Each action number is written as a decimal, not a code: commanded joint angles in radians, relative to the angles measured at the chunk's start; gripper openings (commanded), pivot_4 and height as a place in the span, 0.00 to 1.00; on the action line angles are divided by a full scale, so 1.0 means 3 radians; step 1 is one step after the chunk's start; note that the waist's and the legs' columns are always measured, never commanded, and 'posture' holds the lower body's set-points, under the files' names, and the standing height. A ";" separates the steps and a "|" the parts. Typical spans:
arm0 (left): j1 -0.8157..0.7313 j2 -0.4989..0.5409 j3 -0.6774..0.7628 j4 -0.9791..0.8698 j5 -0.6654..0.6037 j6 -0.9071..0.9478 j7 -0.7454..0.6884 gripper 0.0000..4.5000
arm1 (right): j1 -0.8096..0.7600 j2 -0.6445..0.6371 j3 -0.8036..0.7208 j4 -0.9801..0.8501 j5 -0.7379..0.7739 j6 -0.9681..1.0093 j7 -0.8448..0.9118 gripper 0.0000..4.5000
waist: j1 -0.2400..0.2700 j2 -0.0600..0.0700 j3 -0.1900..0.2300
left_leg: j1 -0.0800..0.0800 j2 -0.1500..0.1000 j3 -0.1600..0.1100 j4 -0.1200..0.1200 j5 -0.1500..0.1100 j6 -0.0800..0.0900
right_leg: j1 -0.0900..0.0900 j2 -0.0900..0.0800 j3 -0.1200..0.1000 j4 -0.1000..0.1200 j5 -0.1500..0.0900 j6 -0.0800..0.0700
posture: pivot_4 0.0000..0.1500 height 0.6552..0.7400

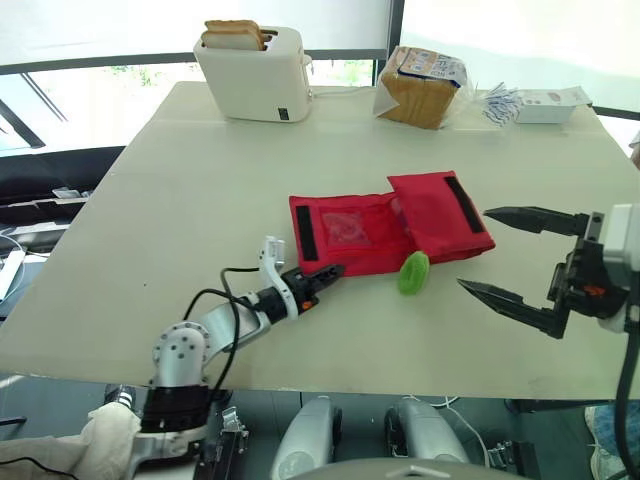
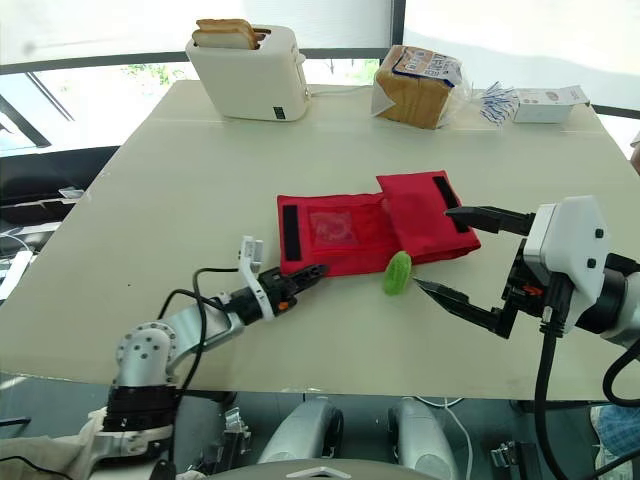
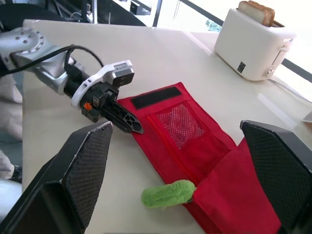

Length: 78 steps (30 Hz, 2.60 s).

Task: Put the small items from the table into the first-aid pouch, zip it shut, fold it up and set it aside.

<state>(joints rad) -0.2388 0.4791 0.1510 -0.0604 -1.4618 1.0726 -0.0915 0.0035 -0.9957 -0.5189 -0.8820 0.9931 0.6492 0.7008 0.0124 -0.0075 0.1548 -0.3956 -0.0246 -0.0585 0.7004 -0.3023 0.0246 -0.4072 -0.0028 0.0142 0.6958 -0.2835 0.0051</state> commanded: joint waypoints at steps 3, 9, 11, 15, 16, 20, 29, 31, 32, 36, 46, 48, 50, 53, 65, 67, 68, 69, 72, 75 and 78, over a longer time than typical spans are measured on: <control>-0.0252 0.0887 -0.0055 0.0525 0.0700 0.0058 -0.1583 0.01 | -0.0093 0.0024 0.0097 -0.0010 -0.0019 -0.0093 -0.0013 1.00 | -0.0014 -0.0001 0.0003 | 0.0000 0.0001 0.0000 -0.0002 0.0000 0.0000 | -0.0001 0.0003 0.0000 -0.0001 -0.0001 -0.0001 | 1.00 1.00; -0.0840 0.1602 -0.0428 0.1552 0.1677 -0.0394 -0.3292 0.01 | -0.0165 0.0097 0.0325 0.0027 -0.0111 -0.0119 -0.0076 1.00 | -0.0004 0.0000 0.0005 | -0.0001 0.0000 0.0001 -0.0004 0.0000 0.0000 | -0.0003 0.0001 0.0000 -0.0005 -0.0001 -0.0002 | 1.00 1.00; -0.1062 0.1661 -0.0530 0.1752 0.1900 -0.0492 -0.3667 0.01 | -0.0270 0.0143 0.0512 0.0090 -0.0226 -0.0130 -0.0132 1.00 | 0.0004 -0.0006 0.0008 | -0.0002 0.0000 0.0002 -0.0004 0.0000 0.0000 | -0.0003 -0.0001 0.0001 -0.0005 -0.0001 -0.0002 | 1.00 1.00; -0.1377 0.1636 -0.0656 0.1872 0.2210 -0.0564 -0.4124 0.01 | -0.0655 0.0403 0.1268 0.0382 -0.0764 -0.0239 -0.0203 1.00 | -0.0004 -0.0010 0.0010 | -0.0008 0.0000 0.0001 -0.0003 0.0000 0.0001 | -0.0007 -0.0003 0.0000 -0.0005 -0.0001 -0.0002 | 1.00 1.00; -0.1420 0.1612 -0.0664 0.1885 0.2263 -0.0565 -0.4178 0.01 | -0.0741 0.0470 0.1418 0.0464 -0.0881 -0.0262 -0.0209 1.00 | -0.0009 -0.0010 0.0010 | -0.0009 0.0000 0.0001 -0.0003 0.0000 0.0001 | -0.0010 -0.0003 0.0001 -0.0005 -0.0001 -0.0002 | 1.00 1.00; -0.1452 0.1527 -0.0683 0.1677 0.2389 -0.0559 -0.4353 0.00 | -0.1268 0.0931 0.2010 0.1182 -0.1457 -0.0375 -0.0325 0.74 | -0.0050 -0.0011 0.0011 | -0.0013 0.0001 0.0002 -0.0003 0.0000 0.0000 | -0.0014 -0.0003 0.0002 -0.0001 -0.0001 -0.0002 | 1.00 1.00; -0.1609 0.1238 -0.0509 0.1218 0.2352 -0.0358 -0.4243 0.00 | -0.2209 0.1619 0.2852 0.3079 -0.2751 -0.1067 -0.0244 0.01 | -0.0084 -0.0011 0.0013 | -0.0015 0.0000 0.0001 -0.0002 0.0000 0.0000 | -0.0018 -0.0003 0.0000 0.0000 0.0000 -0.0001 | 1.00 1.00; -0.1677 0.1127 -0.0452 0.1108 0.2287 -0.0239 -0.4136 0.00 | -0.2266 0.1754 0.2971 0.3239 -0.2897 -0.1149 -0.0216 0.01 | -0.0094 -0.0011 0.0013 | -0.0018 -0.0001 0.0001 -0.0002 0.0000 0.0000 | -0.0022 -0.0003 0.0000 0.0000 0.0000 -0.0001 | 1.00 1.00; -0.1701 0.1082 -0.0426 0.1055 0.2255 -0.0170 -0.4098 0.00 | -0.2282 0.1807 0.3023 0.3291 -0.2977 -0.1168 -0.0198 0.01 | -0.0097 -0.0011 0.0013 | -0.0018 -0.0001 0.0001 -0.0002 0.0000 0.0000 | -0.0022 -0.0003 0.0002 0.0001 0.0000 -0.0001 | 1.00 1.00; -0.1710 0.0935 -0.0445 0.0700 0.2123 0.0067 -0.4036 0.00 | -0.2307 0.1994 0.3248 0.3436 -0.3363 -0.1150 -0.0254 0.01 | -0.0137 -0.0011 0.0012 | -0.0015 -0.0001 0.0002 -0.0001 0.0000 -0.0001 | -0.0022 -0.0002 0.0003 0.0007 0.0000 -0.0001 | 1.00 1.00; -0.1877 0.0352 -0.0664 0.0598 0.2243 0.0265 -0.3633 0.00 | -0.2206 0.2363 0.3049 0.3572 -0.3566 -0.1070 -0.0363 0.01 | -0.0178 -0.0011 0.0009 | -0.0004 0.0000 0.0001 -0.0001 0.0002 -0.0004 | -0.0017 0.0000 0.0004 0.0012 0.0001 -0.0001 | 1.00 1.00; -0.1937 0.0160 -0.0696 0.0753 0.2372 0.0246 -0.3379 0.00 | -0.2137 0.2366 0.3005 0.3474 -0.3568 -0.1044 -0.0334 0.01 | -0.0195 -0.0011 0.0008 | -0.0004 -0.0001 0.0002 0.0000 0.0002 -0.0004 | -0.0016 0.0000 0.0006 0.0012 0.0001 -0.0001 | 1.00 1.00; -0.2006 -0.0075 -0.0692 0.0963 0.2481 0.0221 -0.3119 0.00 | -0.2011 0.2367 0.2928 0.3274 -0.3507 -0.1004 -0.0318 0.01 | -0.0184 -0.0008 0.0007 | -0.0004 -0.0001 0.0001 -0.0002 0.0002 -0.0004 | -0.0018 0.0000 0.0005 0.0013 0.0001 -0.0001 | 1.00 1.00; -0.2050 -0.0266 -0.0658 0.1138 0.2567 0.0214 -0.2922 0.00 | -0.1854 0.2391 0.2793 0.2949 -0.3421 -0.0874 -0.0373 0.01 | -0.0167 -0.0006 0.0005 | -0.0005 -0.0001 0.0000 -0.0002 0.0002 -0.0004 | -0.0017 -0.0001 0.0004 0.0011 0.0001 -0.0001 | 1.00 1.00; -0.2043 -0.0436 -0.0629 0.1239 0.2568 0.0264 -0.2857 0.00 | -0.1265 0.2035 0.2257 0.1526 -0.3310 -0.0193 -0.0494 0.01 | -0.0103 -0.0005 0.0005 | -0.0009 -0.0003 0.0000 -0.0001 0.0002 -0.0004 | -0.0018 -0.0003 0.0005 0.0008 0.0001 0.0000 | 1.00 1.00; -0.2062 -0.0428 -0.0602 0.1266 0.2555 0.0269 -0.2873 0.00 | -0.1144 0.1995 0.2207 0.1401 -0.3309 -0.0125 -0.0536 0.01 | -0.0089 -0.0005 0.0005 | -0.0009 -0.0003 0.0000 -0.0001 0.0002 -0.0004 | -0.0018 -0.0003 0.0005 0.0008 0.0001 0.0000 | 1.00 1.00; -0.2068 -0.0421 -0.0598 0.1274 0.2553 0.0266 -0.2883 0.00 | -0.1090 0.1989 0.2204 0.1362 -0.3301 -0.0103 -0.0547 0.01 | -0.0088 -0.0005 0.0005 | -0.0008 -0.0003 0.0000 -0.0001 0.0002 -0.0004 | -0.0018 -0.0003 0.0005 0.0009 0.0001 0.0000 | 1.00 1.00; -0.2073 -0.0417 -0.0596 0.1282 0.2553 0.0265 -0.2891 0.00 | -0.1039 0.1986 0.2213 0.1335 -0.3297 -0.0089 -0.0554 0.01 | -0.0087 -0.0005 0.0005 | -0.0009 -0.0003 0.0000 -0.0001 0.0002 -0.0004 | -0.0018 -0.0003 0.0004 0.0009 0.0001 0.0000 | 1.00 1.00; -0.2102 -0.0446 -0.0606 0.1299 0.2554 0.0257 -0.2903 0.00 | -0.0918 0.1968 0.2386 0.1350 -0.3341 -0.0143 -0.0530 0.01 | -0.0089 -0.0005 0.0005 | -0.0008 -0.0003 0.0000 -0.0001 0.0002 -0.0004 | -0.0018 -0.0003 0.0005 0.0009 0.0001 0.0000 | 1.00 1.00; -0.2130 -0.0484 -0.0590 0.1298 0.2531 0.0284 -0.2891 0.00 | -0.0909 0.2013 0.2480 0.1440 -0.3347 -0.0182 -0.0559 0.01 | -0.0088 -0.0005 0.0005 | -0.0008 -0.0003 0.0001 -0.0001 0.0003 -0.0005 | -0.0018 -0.0003 0.0005 0.0009 0.0001 0.0000 | 1.00 1.00; -0.2163 -0.0515 -0.0591 0.1320 0.2544 0.0274 -0.2882 0.00 | -0.0893 0.2030 0.2654 0.1696 -0.3435 -0.0341 -0.0562 0.01 | -0.0086 -0.0005 0.0005 | -0.0008 -0.0004 0.0001 -0.0001 0.0003 -0.0005 | -0.0017 -0.0003 0.0004 0.0008 0.0001 0.0000 | 1.00 1.00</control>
<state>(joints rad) -0.8646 0.3341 -0.0439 0.3378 -0.6885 1.1557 -0.9508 -0.2634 -0.3908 0.2465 -0.3965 -0.0279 0.5859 0.5350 -0.0134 -0.0092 0.1564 -0.3981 -0.0257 -0.0584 0.7003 -0.3015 0.0230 -0.4123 -0.0037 0.0155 0.6983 -0.2831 0.0051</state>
